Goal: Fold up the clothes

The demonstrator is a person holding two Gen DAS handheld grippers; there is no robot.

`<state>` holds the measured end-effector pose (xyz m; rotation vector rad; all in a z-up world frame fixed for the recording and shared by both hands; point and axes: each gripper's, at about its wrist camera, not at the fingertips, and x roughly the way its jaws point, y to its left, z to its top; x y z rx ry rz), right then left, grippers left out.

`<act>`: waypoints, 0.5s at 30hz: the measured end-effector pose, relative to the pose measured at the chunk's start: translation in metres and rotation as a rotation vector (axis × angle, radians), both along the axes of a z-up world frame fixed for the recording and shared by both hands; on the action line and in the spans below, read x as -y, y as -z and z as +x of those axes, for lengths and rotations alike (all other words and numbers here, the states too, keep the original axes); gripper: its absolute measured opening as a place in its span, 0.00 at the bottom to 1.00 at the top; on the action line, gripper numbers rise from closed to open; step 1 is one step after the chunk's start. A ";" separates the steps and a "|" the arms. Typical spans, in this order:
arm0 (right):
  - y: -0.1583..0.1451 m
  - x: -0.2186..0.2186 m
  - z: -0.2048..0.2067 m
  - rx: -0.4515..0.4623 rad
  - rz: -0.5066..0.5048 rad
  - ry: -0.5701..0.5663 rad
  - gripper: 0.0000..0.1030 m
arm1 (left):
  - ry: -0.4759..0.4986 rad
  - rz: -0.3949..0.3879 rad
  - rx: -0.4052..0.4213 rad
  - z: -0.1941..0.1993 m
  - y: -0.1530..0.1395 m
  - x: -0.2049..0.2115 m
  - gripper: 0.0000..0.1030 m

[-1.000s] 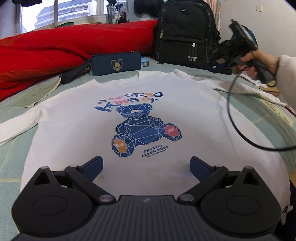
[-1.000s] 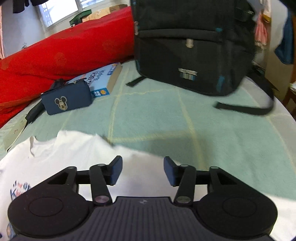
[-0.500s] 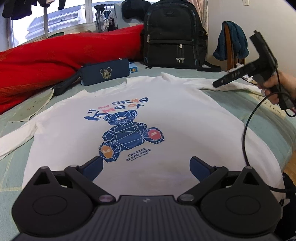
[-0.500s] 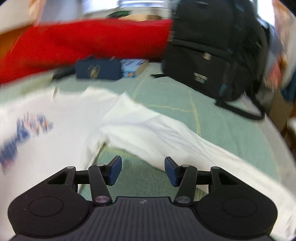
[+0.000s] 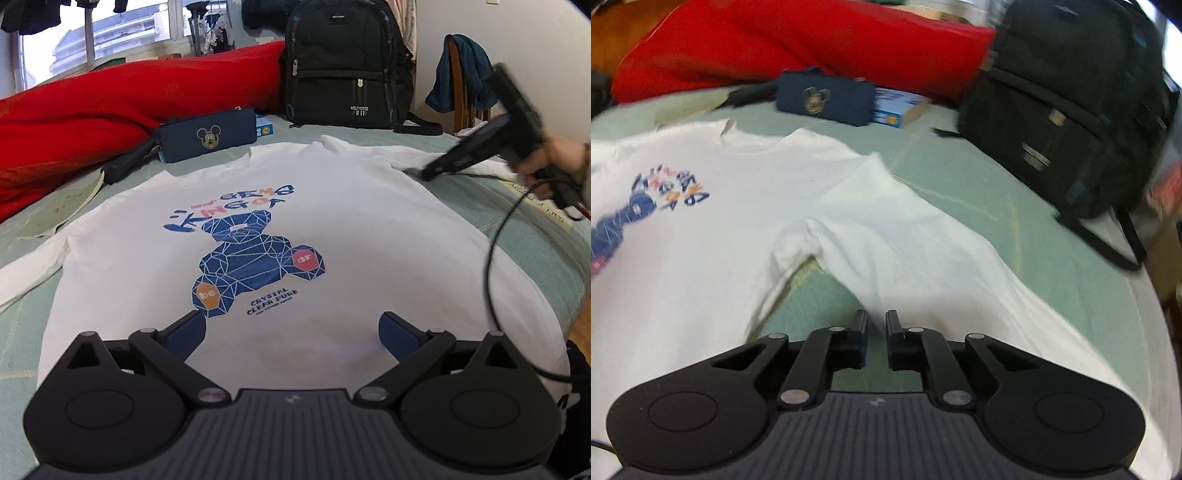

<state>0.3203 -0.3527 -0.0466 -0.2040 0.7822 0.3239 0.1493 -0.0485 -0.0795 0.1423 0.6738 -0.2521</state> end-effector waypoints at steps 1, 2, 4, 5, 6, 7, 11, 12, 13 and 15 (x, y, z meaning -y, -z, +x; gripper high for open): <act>0.000 0.002 0.000 -0.004 -0.001 -0.003 0.18 | 0.004 -0.001 -0.001 0.000 0.000 0.001 0.97; 0.000 0.003 -0.001 -0.007 -0.001 -0.006 0.21 | 0.008 -0.002 -0.002 -0.001 0.000 0.001 0.97; -0.009 0.035 -0.013 0.016 0.018 0.075 0.30 | 0.017 -0.003 -0.001 -0.002 0.000 0.004 0.97; -0.012 0.051 -0.019 0.025 0.024 0.121 0.30 | 0.021 -0.004 -0.001 -0.002 0.000 0.005 0.97; -0.016 0.067 -0.024 0.035 0.030 0.167 0.30 | 0.025 -0.004 -0.001 -0.003 0.000 0.007 0.97; -0.018 0.083 -0.027 0.040 0.032 0.219 0.30 | 0.030 -0.004 0.000 -0.003 0.000 0.008 0.97; -0.019 0.145 -0.028 0.058 0.029 0.388 0.31 | 0.043 0.004 -0.006 -0.004 0.000 0.017 0.97; -0.017 0.159 -0.026 0.058 0.033 0.421 0.34 | 0.046 0.010 -0.006 -0.005 0.000 0.019 0.97; -0.014 0.173 -0.023 0.057 0.034 0.451 0.34 | 0.050 0.016 -0.006 -0.005 0.000 0.022 0.97; -0.009 0.196 -0.015 0.057 0.031 0.497 0.34 | 0.055 0.025 -0.005 -0.004 -0.001 0.027 0.97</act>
